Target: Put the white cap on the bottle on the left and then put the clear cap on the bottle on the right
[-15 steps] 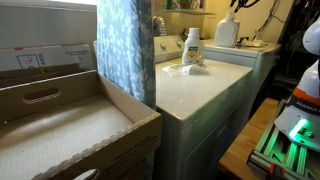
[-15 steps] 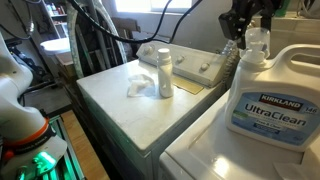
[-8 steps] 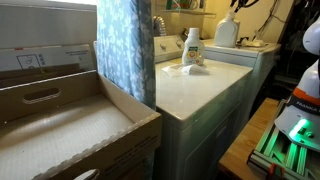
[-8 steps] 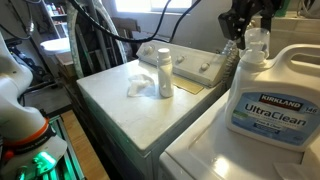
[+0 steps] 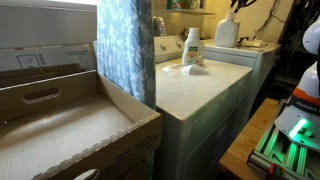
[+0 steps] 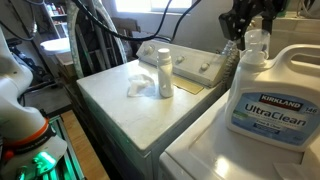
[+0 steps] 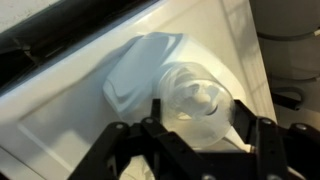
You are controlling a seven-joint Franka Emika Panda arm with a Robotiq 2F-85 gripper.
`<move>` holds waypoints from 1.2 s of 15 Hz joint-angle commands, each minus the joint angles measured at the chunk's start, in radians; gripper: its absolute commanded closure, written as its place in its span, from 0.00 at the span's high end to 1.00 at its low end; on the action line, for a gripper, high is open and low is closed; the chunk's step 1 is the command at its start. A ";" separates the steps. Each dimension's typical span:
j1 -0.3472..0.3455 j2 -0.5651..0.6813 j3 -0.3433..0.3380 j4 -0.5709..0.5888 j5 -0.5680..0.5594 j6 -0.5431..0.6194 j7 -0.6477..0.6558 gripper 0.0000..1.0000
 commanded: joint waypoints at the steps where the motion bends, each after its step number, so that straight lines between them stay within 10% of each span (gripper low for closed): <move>1: -0.016 0.026 -0.007 0.019 -0.006 -0.033 0.011 0.94; 18: 0.000 -0.005 -0.018 0.008 -0.114 -0.002 -0.021 1.00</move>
